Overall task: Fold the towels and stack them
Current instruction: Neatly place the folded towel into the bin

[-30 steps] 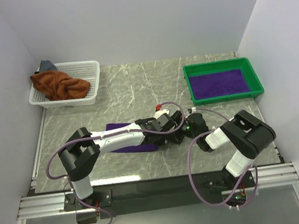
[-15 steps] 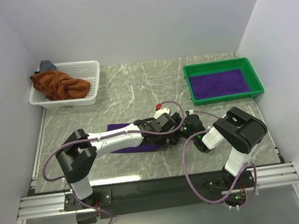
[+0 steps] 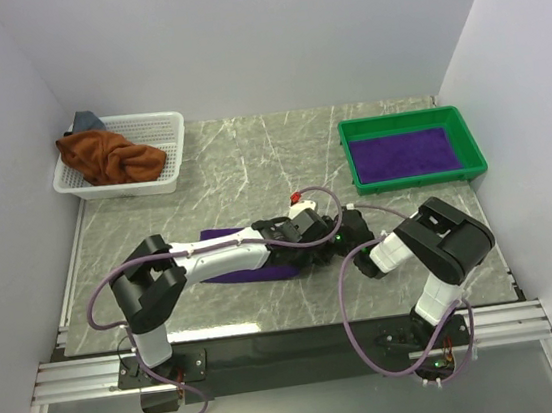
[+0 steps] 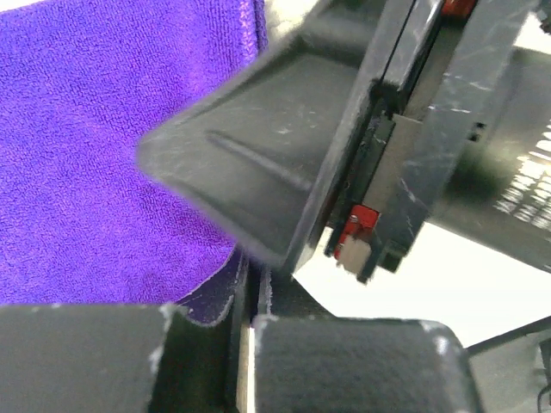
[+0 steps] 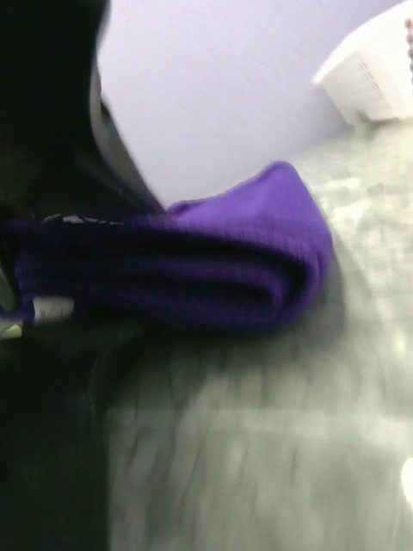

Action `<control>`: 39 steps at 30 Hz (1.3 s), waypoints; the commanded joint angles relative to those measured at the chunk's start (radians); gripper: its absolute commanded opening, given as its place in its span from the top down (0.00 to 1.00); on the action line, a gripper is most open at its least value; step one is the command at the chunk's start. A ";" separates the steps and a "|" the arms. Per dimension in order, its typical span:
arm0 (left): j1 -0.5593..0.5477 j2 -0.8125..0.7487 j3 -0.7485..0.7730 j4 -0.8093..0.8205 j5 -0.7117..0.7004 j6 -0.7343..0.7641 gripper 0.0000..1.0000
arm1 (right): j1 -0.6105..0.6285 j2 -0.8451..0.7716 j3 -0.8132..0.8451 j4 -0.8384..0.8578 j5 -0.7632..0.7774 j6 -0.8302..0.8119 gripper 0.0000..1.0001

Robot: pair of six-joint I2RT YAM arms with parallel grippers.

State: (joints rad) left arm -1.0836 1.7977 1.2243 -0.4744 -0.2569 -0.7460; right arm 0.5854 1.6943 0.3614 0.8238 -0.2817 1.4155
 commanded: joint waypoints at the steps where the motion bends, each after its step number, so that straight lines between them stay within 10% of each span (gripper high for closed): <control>1: -0.007 -0.003 0.049 0.034 0.024 -0.029 0.91 | 0.008 -0.004 0.005 -0.083 0.042 -0.024 0.59; 7: -0.007 -0.052 0.031 0.037 0.033 -0.049 0.42 | 0.001 -0.041 0.027 -0.162 0.067 -0.084 1.00; 18: 0.065 -0.313 -0.078 -0.024 0.067 -0.072 0.24 | -0.093 -0.096 0.327 -0.656 0.091 -0.582 1.00; 20: 0.123 -0.403 -0.111 -0.024 0.085 -0.049 0.07 | -0.116 -0.084 0.376 -0.713 0.078 -0.663 1.00; 30: 0.693 -0.554 -0.115 -0.066 0.205 0.264 0.01 | -0.206 -0.016 0.900 -1.283 0.241 -1.154 1.00; 39: 0.942 -0.431 -0.180 0.036 0.444 0.300 0.05 | -0.311 0.077 1.301 -1.586 0.355 -1.375 1.00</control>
State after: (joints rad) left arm -0.1970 1.3552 1.0664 -0.4824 0.0658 -0.4900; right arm 0.3115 1.7355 1.5509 -0.5949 0.0032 0.1795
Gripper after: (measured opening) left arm 0.956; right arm 0.092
